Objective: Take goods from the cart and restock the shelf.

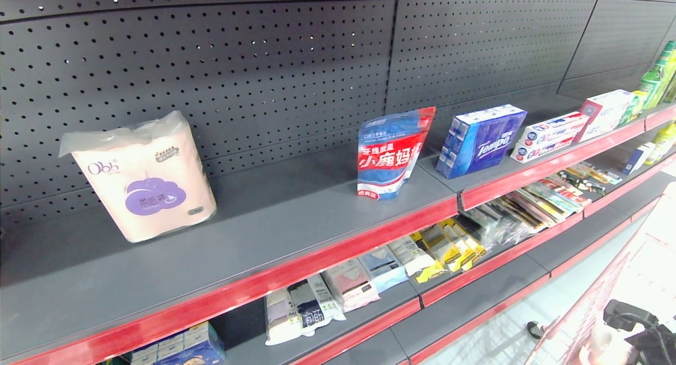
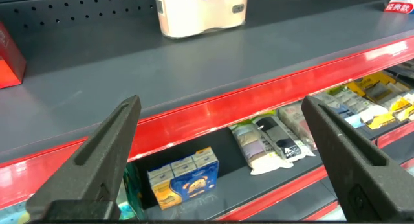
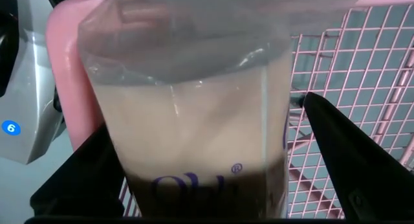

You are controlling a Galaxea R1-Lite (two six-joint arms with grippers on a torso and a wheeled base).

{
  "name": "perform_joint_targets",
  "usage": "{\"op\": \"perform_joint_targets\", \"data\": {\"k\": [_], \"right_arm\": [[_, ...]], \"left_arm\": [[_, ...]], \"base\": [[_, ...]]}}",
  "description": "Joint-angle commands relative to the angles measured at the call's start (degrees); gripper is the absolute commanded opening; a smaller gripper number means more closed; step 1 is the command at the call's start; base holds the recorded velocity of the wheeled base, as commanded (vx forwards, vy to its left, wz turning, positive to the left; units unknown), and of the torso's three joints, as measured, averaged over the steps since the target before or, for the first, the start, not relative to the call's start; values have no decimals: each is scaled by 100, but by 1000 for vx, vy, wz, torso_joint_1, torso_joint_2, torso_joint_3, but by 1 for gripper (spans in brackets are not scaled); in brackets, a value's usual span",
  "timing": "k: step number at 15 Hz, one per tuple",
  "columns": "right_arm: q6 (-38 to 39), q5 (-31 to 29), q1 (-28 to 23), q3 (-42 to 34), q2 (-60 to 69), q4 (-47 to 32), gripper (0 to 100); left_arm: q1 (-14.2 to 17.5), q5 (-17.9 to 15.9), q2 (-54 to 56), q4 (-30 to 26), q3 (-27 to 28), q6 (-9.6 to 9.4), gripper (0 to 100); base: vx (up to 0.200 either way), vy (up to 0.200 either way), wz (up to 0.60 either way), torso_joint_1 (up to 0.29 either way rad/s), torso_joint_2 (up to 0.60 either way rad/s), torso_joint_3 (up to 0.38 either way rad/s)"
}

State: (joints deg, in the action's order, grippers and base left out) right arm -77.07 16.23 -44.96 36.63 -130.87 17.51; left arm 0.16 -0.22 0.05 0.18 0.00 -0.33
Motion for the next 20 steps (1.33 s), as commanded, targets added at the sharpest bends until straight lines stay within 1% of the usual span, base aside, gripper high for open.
{"op": "perform_joint_targets", "data": {"k": [1, 4, 5, 11, 15, 18, 20], "right_arm": [[-10, 3, -4, -16, 0, 7, 100], [-10, 3, -13, -25, 0, 7, 100], [-19, 30, -22, -42, 0, 7, 0], [-19, 21, -66, -69, 8, 7, 0], [131, -14, -514, -112, 430, -45, 0], [131, -322, -813, -86, 791, -45, 0], [254, -331, -945, -130, 1081, -45, 0]], "left_arm": [[2, -4, -5, 8, 0, -2, 100], [2, -4, -5, -1, 0, -2, 100], [2, -4, -5, -1, 0, -2, 100], [2, -4, -5, -1, 0, -2, 100], [2, -4, -5, -1, 0, -2, 100], [2, -4, -5, -1, 0, -2, 100], [2, -4, -5, -1, 0, -2, 100]], "base": [[0, 0, 0, 0, 0, 0], [0, 0, 0, 0, 0, 0], [0, 0, 0, 0, 0, 0], [0, 0, 0, 0, 0, 0], [0, 0, 0, 0, 0, 0], [0, 0, 0, 0, 0, 0], [0, 0, 0, 0, 0, 0]]}}
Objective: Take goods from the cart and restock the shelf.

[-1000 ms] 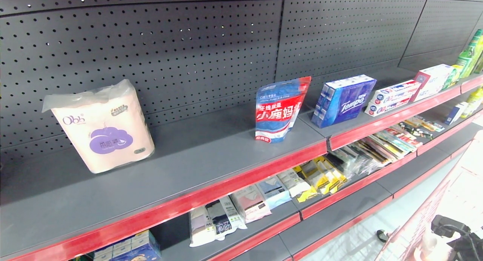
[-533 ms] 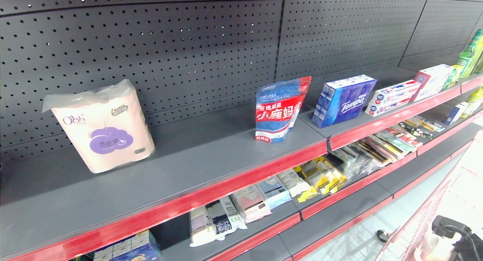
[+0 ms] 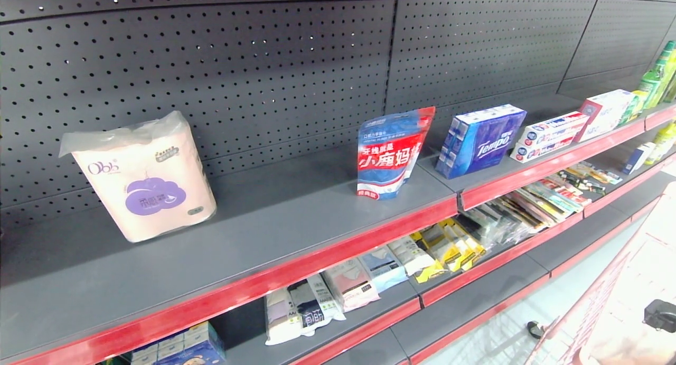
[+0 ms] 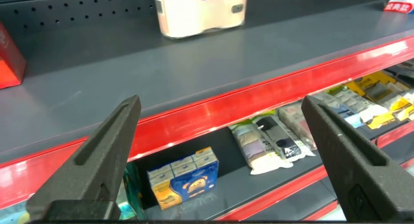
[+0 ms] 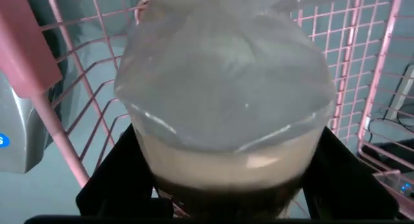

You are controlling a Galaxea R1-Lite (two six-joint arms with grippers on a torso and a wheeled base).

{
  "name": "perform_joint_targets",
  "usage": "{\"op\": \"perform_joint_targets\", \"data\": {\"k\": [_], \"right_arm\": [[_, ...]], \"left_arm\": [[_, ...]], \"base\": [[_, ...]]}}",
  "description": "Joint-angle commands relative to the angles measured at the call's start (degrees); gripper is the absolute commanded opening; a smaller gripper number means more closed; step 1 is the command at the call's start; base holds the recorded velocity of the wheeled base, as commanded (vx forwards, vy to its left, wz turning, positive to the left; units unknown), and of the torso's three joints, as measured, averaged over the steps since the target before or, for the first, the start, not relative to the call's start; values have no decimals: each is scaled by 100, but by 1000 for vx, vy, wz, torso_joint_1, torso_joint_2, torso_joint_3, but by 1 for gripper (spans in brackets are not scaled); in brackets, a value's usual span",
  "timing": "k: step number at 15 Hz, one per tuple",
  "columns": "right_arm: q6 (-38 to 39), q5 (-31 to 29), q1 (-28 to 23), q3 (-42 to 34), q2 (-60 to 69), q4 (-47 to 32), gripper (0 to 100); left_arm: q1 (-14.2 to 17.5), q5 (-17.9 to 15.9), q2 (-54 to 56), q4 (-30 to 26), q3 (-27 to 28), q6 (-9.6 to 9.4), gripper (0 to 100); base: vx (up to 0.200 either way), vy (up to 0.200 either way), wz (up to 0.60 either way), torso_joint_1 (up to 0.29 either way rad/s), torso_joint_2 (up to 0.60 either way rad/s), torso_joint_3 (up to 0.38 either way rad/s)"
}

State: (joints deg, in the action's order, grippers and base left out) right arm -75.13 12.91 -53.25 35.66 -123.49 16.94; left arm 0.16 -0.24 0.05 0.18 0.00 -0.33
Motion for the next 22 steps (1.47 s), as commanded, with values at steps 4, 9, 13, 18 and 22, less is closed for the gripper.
{"op": "perform_joint_targets", "data": {"k": [4, 9, 13, 18, 22], "right_arm": [[420, 1, -133, -59, 668, 28, 0], [535, 19, -405, 20, 1582, 55, 0], [1220, 10, -397, 99, 2453, 63, 0], [3417, -966, 816, -226, 4166, 28, 0], [4832, -2126, 2512, -780, 5731, -95, 0]], "left_arm": [[2, -2, -5, 8, 0, -2, 100], [2, -2, -5, -1, 0, -2, 100], [2, -2, -5, -1, 0, -2, 100], [2, -2, -5, -1, 0, -2, 100], [2, -2, -5, -1, 0, -2, 100]], "base": [[0, 0, 0, 0, 0, 0], [0, 0, 0, 0, 0, 0], [0, 0, 0, 0, 0, 0], [0, 0, 0, 0, 0, 0], [0, 0, 0, 0, 0, 0]]}}
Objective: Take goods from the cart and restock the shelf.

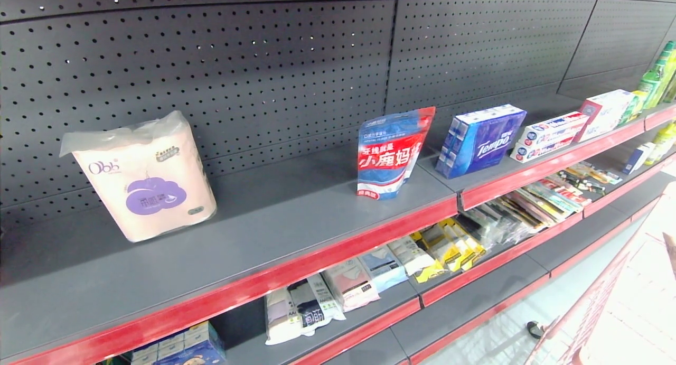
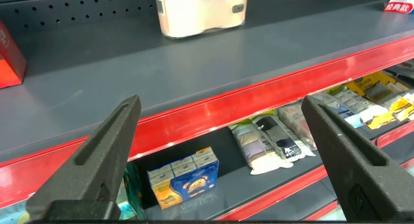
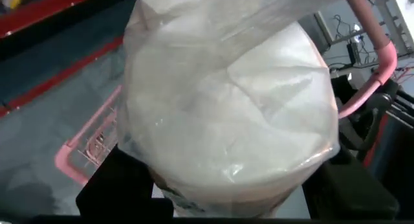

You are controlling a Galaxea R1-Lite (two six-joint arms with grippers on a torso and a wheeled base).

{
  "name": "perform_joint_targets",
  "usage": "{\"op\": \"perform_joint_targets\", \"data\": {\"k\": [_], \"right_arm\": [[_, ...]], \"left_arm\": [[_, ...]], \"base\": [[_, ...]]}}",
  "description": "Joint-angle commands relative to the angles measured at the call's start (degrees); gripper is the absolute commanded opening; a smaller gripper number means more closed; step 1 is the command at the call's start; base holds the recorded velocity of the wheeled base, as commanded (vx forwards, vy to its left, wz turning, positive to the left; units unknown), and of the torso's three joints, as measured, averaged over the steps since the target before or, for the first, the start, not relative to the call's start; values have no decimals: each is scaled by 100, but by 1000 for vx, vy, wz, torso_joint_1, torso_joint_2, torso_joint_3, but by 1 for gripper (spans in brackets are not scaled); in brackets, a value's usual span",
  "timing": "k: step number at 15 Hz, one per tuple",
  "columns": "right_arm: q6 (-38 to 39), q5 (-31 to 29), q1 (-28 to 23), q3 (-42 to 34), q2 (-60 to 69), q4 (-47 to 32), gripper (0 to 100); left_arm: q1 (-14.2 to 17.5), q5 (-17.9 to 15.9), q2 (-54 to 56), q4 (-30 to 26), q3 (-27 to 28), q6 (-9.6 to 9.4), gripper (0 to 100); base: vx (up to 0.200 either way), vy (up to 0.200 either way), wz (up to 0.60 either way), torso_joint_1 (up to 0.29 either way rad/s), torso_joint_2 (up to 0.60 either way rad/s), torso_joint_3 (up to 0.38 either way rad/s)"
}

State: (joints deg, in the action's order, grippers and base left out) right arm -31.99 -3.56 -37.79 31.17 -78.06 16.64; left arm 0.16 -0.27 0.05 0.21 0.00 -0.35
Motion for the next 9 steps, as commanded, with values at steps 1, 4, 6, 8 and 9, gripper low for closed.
{"op": "perform_joint_targets", "data": {"k": [1, 4, 6, 8, 9], "right_arm": [[659, -541, 1309, -393, 1618, -214, 0], [1327, -532, 2162, -445, 2743, -1102, 0], [2091, -549, 2856, -436, 3262, -1594, 0], [2197, -576, 3568, -428, 3780, -1655, 0], [2188, -690, 3928, -428, 4061, -1717, 0]], "left_arm": [[2, 0, -5, -3, 0, 0, 100], [2, 0, -5, -3, 0, -9, 100], [2, 0, -5, -3, 0, 0, 100], [2, 0, -5, -3, 0, 0, 100], [2, 0, -5, 6, 0, 0, 100]], "base": [[0, 0, 0, 0, 0, 0], [0, 0, 0, 0, 0, 0], [0, 0, 0, 0, 0, 0], [0, 0, 0, 0, 0, 0], [0, 0, 0, 0, 0, 0]]}}
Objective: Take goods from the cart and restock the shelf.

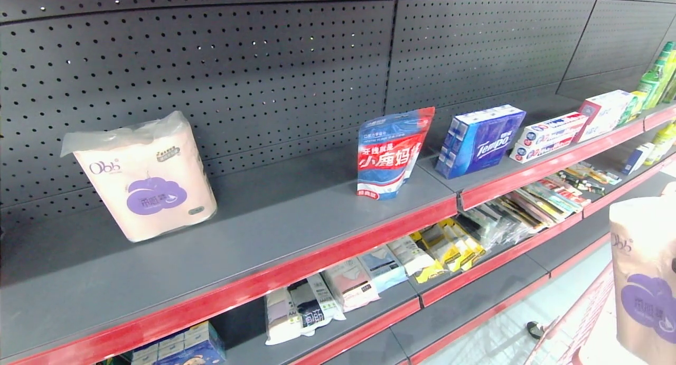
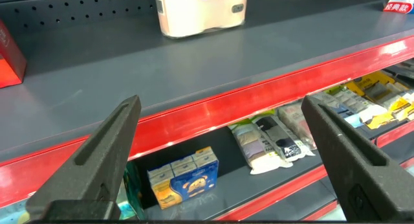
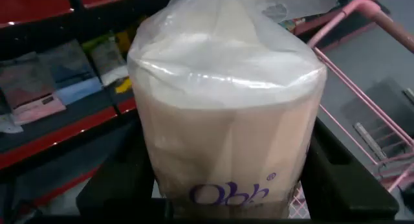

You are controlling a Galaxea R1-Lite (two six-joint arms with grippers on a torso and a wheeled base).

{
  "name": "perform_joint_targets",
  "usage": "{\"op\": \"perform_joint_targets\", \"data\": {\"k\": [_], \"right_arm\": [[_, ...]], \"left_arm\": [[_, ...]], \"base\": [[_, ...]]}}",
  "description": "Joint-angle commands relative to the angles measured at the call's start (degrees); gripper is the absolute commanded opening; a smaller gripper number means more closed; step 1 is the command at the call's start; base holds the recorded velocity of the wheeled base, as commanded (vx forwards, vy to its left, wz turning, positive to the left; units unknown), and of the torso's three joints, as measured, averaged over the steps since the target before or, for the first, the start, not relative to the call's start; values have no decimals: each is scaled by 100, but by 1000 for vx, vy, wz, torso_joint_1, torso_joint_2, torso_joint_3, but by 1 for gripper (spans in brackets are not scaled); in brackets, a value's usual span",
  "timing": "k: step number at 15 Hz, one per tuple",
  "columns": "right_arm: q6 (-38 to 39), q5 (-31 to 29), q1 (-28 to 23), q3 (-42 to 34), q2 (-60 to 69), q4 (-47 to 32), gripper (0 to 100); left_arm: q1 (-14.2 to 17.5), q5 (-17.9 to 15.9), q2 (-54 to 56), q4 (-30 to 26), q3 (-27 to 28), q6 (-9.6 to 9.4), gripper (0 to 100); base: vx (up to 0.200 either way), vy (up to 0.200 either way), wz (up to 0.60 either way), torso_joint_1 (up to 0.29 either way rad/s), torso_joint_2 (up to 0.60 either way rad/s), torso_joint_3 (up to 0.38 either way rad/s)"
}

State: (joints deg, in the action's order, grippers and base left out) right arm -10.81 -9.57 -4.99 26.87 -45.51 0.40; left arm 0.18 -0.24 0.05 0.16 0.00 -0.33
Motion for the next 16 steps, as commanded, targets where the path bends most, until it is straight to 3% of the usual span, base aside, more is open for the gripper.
{"op": "perform_joint_targets", "data": {"k": [1, 4, 16], "right_arm": [[71, -133, 745, -15, 930, -102, 0], [88, 148, 710, -24, 1228, -102, 0], [-184, 113, 692, -490, 1773, -111, 0]], "left_arm": [[-1, -2, -5, 2, 0, -2, 100], [-1, -2, -5, 11, 0, -2, 100], [-1, -2, -5, 2, 0, -2, 100]], "base": [[0, 0, 0, 0, 0, 0], [0, 0, 0, 0, 0, 0], [0, 0, 0, 0, 0, 0]]}}
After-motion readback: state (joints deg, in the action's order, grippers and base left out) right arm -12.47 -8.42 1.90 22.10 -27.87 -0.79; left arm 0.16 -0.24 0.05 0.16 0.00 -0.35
